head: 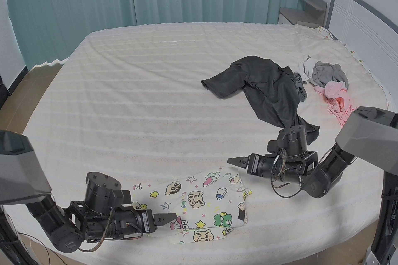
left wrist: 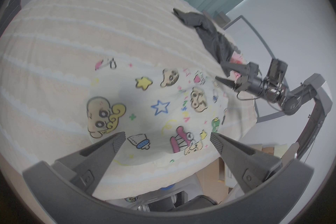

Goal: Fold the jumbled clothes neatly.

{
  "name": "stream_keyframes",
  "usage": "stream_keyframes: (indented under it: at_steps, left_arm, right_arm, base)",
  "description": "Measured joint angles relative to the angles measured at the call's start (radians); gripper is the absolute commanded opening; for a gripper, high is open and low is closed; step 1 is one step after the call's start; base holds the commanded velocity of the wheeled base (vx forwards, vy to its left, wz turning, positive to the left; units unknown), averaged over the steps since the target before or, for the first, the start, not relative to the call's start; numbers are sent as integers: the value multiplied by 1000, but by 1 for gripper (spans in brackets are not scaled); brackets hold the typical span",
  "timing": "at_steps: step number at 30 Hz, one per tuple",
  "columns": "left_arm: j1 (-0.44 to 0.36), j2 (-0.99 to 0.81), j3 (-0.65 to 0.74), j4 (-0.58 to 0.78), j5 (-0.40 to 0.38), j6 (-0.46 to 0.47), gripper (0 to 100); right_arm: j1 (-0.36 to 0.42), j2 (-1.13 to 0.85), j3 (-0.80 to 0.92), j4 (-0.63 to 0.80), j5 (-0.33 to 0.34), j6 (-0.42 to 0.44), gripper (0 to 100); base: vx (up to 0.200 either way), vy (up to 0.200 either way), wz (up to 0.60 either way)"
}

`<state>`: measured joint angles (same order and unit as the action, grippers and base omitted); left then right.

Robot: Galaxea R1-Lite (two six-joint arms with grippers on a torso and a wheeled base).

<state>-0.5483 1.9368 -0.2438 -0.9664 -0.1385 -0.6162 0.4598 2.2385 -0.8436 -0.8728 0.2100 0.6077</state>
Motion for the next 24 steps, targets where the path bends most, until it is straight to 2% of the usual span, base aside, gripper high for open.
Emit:
stream_keyframes:
  at_steps: [5, 9, 14, 17, 21, 24]
  left_arm:
    - [9, -137, 29, 2, 29, -13, 100]
    - [10, -256, 47, 25, 115, -16, 100]
    - [-27, -424, 63, 122, 306, -17, 100]
    - [-54, -541, 65, 214, 393, -16, 100]
    - [-59, -701, 63, 341, 467, -15, 100]
    - [-33, -827, 56, 443, 507, -10, 100]
  right_arm:
    - [-24, -129, 107, 0, -18, -3, 100]
    - [-34, -284, 212, 2, -58, -11, 100]
    - [-40, -520, 355, 21, -147, -23, 100]
    - [-43, -665, 424, 79, -217, -31, 100]
    - [-47, -858, 486, 207, -312, -47, 100]
    - [-50, -1007, 517, 327, -375, -67, 100]
  base:
    - [0, 0, 0]
    - [0, 0, 0]
    - [0, 0, 0]
    - [0, 0, 0]
    - [0, 0, 0]
    - [0, 0, 0]
